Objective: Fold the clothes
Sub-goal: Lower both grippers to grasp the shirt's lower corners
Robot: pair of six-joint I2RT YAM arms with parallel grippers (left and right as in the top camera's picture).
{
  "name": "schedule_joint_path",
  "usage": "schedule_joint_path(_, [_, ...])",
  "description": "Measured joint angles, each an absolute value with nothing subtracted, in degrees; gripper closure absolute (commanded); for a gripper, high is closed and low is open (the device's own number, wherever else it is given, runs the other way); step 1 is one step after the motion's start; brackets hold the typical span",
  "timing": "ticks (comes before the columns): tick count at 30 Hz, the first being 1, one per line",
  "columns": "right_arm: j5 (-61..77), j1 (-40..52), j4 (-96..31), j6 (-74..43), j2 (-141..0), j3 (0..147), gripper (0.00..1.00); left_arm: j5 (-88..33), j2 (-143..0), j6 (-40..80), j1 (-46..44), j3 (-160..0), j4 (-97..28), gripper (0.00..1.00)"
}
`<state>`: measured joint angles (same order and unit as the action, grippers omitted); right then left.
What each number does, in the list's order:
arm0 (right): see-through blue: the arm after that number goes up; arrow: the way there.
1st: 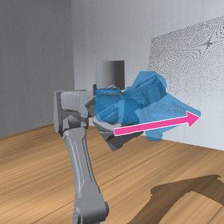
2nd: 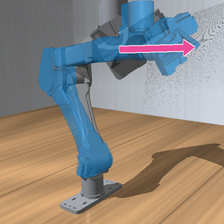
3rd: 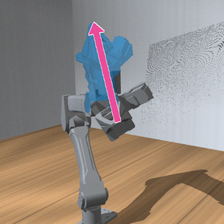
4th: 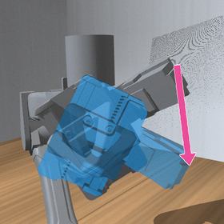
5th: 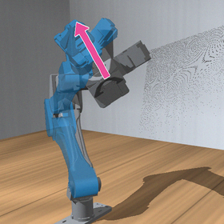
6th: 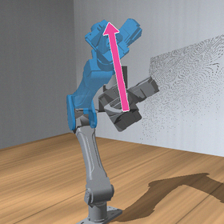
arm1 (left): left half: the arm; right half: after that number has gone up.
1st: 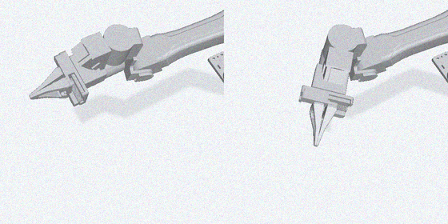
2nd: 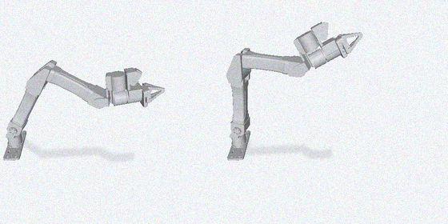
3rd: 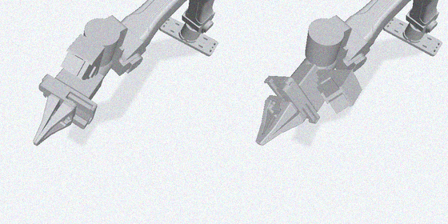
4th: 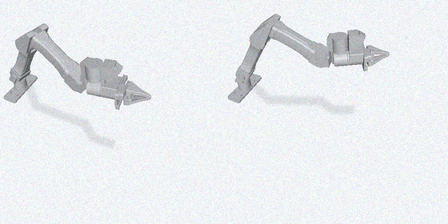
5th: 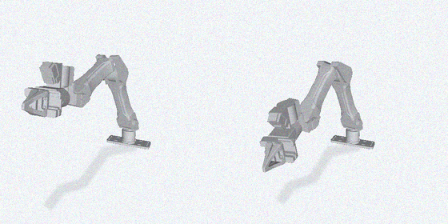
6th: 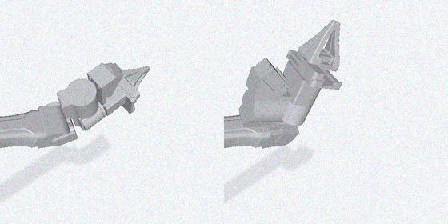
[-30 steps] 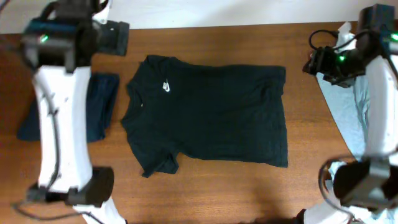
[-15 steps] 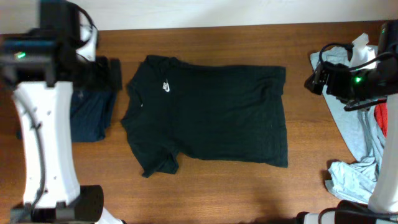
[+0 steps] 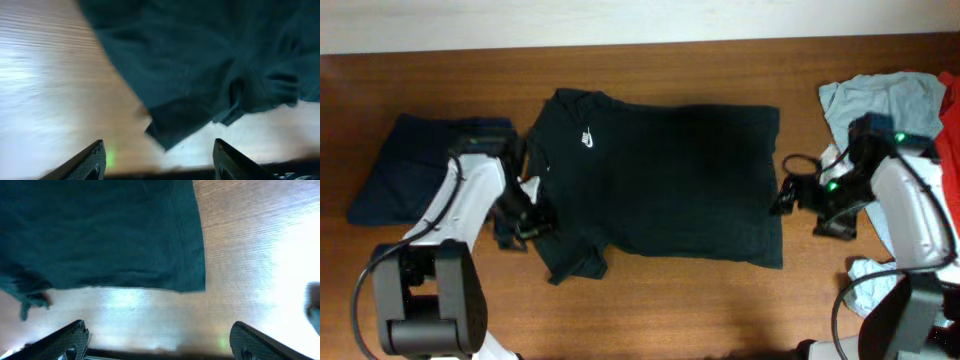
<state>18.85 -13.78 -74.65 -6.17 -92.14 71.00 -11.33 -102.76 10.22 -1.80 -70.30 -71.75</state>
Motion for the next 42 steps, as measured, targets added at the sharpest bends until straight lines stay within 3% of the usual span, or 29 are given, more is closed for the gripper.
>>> schedule_joint_path(5, [20.99, -13.78, -65.25, -6.42, -92.12, 60.62, 0.19, -14.70, -102.76, 13.17, -1.80, -61.30, -66.50, 0.27])
schedule_joint_path(10, [21.74, -13.78, -54.54, -9.80, -92.20, 51.37, 0.19, -15.84, -102.76, 15.94, -1.80, -56.51, -60.36, 0.28])
schedule_joint_path(12, [21.82, -13.78, -52.97, -10.76, -92.20, 49.98, 0.19, -16.14, -102.76, 16.47, -1.80, -55.55, -59.55, 0.37])
schedule_joint_path(15, [21.93, -13.78, -51.66, -11.88, -92.20, 49.39, 0.19, -16.34, -102.67, 17.37, -1.80, -54.57, -58.33, 0.70])
schedule_joint_path(16, [22.00, -13.78, -51.33, -11.99, -92.20, 49.39, 0.19, -16.36, -102.67, 17.34, -1.78, -54.39, -57.52, 0.77])
schedule_joint_path(17, [22.02, -13.78, -50.83, -12.08, -92.20, 49.36, 0.19, -16.51, -102.67, 17.63, -1.80, -54.28, -56.99, 0.95])
schedule_joint_path(18, [22.00, -13.78, -50.61, -12.19, -92.20, 49.36, 0.20, -16.67, -102.67, 18.02, -1.80, -54.22, -56.27, 0.99])
schedule_joint_path(24, [21.98, -13.78, -49.80, -12.29, -92.20, 49.36, 0.21, -17.02, -102.67, 18.17, -0.40, -54.08, -55.59, 0.99])
schedule_joint_path(31, [22.00, -13.78, -46.92, -12.40, -92.20, 45.84, 0.26, -16.93, -100.20, 17.58, 9.54, -54.06, -57.04, 1.00])
schedule_joint_path(37, [22.48, -13.78, -42.26, -13.72, -90.45, 43.20, 0.42, -16.95, -96.75, 15.84, 13.34, -54.06, -57.84, 0.99])
schedule_joint_path(42, [23.59, -13.78, -43.31, -15.49, -90.32, 42.65, 0.38, -16.95, -96.75, 15.38, 13.32, -54.06, -58.06, 0.97])
